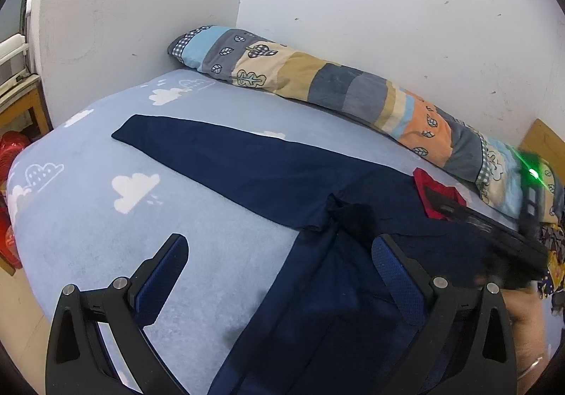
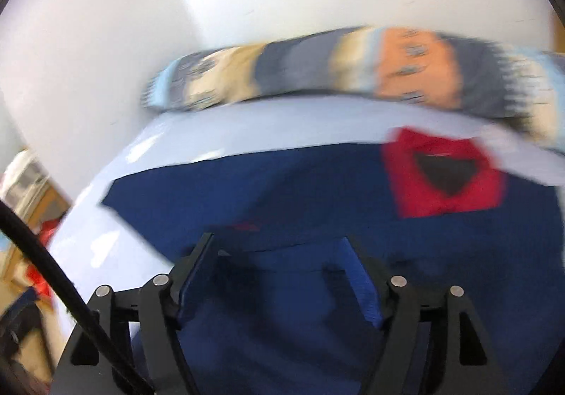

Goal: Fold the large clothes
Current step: 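Lay the sleeve flat over the jacket front with the right tool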

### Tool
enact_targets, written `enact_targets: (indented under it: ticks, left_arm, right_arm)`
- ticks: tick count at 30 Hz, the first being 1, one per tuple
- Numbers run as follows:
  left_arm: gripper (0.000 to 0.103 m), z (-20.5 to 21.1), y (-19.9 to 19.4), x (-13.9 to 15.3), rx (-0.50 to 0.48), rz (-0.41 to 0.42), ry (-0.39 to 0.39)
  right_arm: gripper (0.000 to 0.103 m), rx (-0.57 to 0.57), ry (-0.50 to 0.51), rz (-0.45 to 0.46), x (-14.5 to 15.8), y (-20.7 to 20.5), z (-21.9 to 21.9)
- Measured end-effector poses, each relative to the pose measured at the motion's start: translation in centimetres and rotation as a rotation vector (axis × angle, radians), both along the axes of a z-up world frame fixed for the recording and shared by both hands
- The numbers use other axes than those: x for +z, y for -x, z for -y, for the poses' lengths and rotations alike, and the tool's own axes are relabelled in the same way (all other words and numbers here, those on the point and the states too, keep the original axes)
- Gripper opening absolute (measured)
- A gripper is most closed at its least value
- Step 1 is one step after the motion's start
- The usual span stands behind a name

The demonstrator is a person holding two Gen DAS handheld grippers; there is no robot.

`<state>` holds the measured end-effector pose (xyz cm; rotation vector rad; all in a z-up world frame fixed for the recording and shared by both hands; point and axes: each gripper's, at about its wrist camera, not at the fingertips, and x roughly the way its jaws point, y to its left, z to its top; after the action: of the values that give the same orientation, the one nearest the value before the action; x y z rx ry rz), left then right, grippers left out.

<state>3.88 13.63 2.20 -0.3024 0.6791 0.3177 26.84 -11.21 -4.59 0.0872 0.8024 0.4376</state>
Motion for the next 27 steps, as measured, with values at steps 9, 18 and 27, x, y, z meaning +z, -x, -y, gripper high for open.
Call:
enact_targets:
  ticks: [9,18,27]
  left_arm:
    - [0.103,-0.2,-0.4,-0.6,0.010,-0.031,0.007]
    - [0.103,-2.0,-0.1,-0.6,0.069,-0.025,0.016]
    - [0.103,-4.1,0.6,-0.4,0.096,-0.017,0.042]
  right_arm:
    - [0.078,-0.185,0.246,-0.251,-9.1,1.4,8.8]
    - [0.078,-0.063,0.164,-0.082,-5.1,1.6,-1.1]
    - [0.078,0.184,0.388,-0.066,-9.3,4.5,-12.9]
